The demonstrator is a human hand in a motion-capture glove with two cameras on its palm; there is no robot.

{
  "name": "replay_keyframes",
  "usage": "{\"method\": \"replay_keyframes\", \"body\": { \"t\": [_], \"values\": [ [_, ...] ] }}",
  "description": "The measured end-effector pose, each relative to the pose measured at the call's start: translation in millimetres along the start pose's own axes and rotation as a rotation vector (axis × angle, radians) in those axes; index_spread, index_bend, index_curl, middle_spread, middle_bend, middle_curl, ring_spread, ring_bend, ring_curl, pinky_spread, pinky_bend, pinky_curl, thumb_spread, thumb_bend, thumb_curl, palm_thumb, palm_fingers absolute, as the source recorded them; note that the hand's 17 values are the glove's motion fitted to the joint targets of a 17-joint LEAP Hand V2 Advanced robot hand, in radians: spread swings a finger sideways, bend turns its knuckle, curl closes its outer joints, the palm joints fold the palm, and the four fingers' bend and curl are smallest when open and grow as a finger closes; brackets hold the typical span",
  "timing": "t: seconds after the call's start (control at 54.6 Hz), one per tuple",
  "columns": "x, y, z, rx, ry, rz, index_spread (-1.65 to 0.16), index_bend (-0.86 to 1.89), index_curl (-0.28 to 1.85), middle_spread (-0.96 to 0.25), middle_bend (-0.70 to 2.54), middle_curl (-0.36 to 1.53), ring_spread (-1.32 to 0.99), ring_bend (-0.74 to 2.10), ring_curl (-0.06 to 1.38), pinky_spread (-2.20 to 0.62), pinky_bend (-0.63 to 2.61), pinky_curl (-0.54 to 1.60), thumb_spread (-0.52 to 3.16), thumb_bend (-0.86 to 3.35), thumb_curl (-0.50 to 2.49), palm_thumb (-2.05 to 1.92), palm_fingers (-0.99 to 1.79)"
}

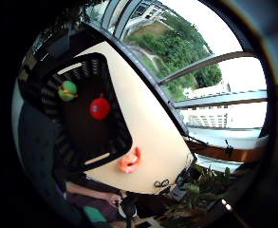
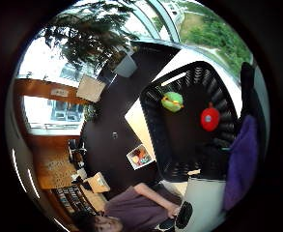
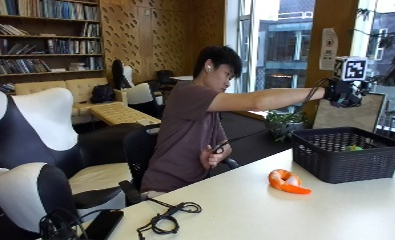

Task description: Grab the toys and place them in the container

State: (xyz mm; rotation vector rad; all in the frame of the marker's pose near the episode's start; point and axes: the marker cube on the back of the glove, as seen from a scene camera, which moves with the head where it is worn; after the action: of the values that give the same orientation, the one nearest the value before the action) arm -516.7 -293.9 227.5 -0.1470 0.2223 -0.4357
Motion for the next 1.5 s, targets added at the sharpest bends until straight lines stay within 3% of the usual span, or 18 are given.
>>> {"method": "replay_keyframes", "body": {
  "t": [0.055,0.146,0.22,0.275,0.293,0.33,0.458,0.622,1.007,1.3,1.391,1.465,1.501],
  "values": [
    [-19.4,-2.5,10.9,-0.018,-0.051,-0.168,-0.3,1.21,0.99,-0.23,1.38,0.94,-0.42,1.53,0.87,-0.39,1.32,0.68,0.41,0.38,1.28,0.49,0.84],
    [-40.8,-10.0,30.4,-0.101,-0.047,-0.184,-0.3,1.19,1.02,-0.23,1.36,0.95,-0.42,1.54,0.87,-0.39,1.34,0.69,0.39,0.39,1.32,0.48,0.81],
    [-55.9,-12.0,46.0,-0.288,-0.046,-0.188,-0.3,1.1,1.04,-0.24,1.31,0.95,-0.42,1.53,0.86,-0.39,1.37,0.69,0.41,0.37,1.33,0.45,0.66],
    [-63.4,-11.6,53.4,-0.418,-0.083,-0.181,-0.29,0.67,1.0,-0.26,1.16,0.92,-0.41,1.52,0.86,-0.39,1.51,0.72,0.48,0.3,1.29,0.39,0.16],
    [-62.4,-11.0,54.0,-0.428,-0.087,-0.179,-0.28,0.44,0.93,-0.18,0.77,0.81,-0.32,1.33,0.82,-0.28,1.51,0.73,0.64,0.21,1.24,0.2,-0.78],
    [-57.7,-9.5,53.8,-0.405,-0.07,-0.187,-0.28,0.28,0.84,-0.11,0.55,0.74,-0.24,1.06,0.78,-0.2,1.5,0.71,0.75,0.11,1.15,0.06,-0.98],
    [-51.1,-7.4,49.0,-0.347,-0.036,-0.208,-0.27,0.01,0.53,0.02,0.13,0.54,-0.07,0.52,0.56,-0.04,1.25,0.57,0.99,-0.03,0.92,-0.06,-0.72],
    [-44.1,-2.4,37.2,-0.318,-0.024,-0.19,-0.24,-0.03,0.34,0.08,0.03,0.39,0.03,0.28,0.44,0.05,1.09,0.48,1.13,-0.07,0.7,-0.08,-0.59],
    [5.6,39.2,0.9,-0.282,0.038,-0.14,-0.22,0.0,0.14,0.08,0.05,0.2,0.09,0.17,0.39,0.1,1.01,0.41,1.22,-0.06,0.41,-0.07,-0.5],
    [80.5,115.5,-45.5,-0.228,0.026,-0.052,-0.22,0.0,0.09,0.07,0.06,0.15,0.1,0.17,0.37,0.11,1.0,0.39,1.25,-0.05,0.32,-0.06,-0.49],
    [109.0,137.0,-50.6,-0.234,0.011,0.15,-0.22,0.0,0.08,0.07,0.06,0.15,0.1,0.18,0.36,0.11,1.01,0.39,1.25,-0.05,0.3,-0.06,-0.48],
    [126.1,156.6,-50.1,-0.238,0.027,0.06,-0.22,0.0,0.07,0.07,0.07,0.14,0.1,0.18,0.36,0.11,1.01,0.38,1.24,-0.05,0.29,-0.06,-0.48],
    [139.7,166.8,-46.8,-0.24,0.043,0.108,-0.21,0.0,0.07,0.07,0.07,0.14,0.1,0.18,0.36,0.11,1.0,0.38,1.24,-0.05,0.29,-0.06,-0.48]
  ]
}}
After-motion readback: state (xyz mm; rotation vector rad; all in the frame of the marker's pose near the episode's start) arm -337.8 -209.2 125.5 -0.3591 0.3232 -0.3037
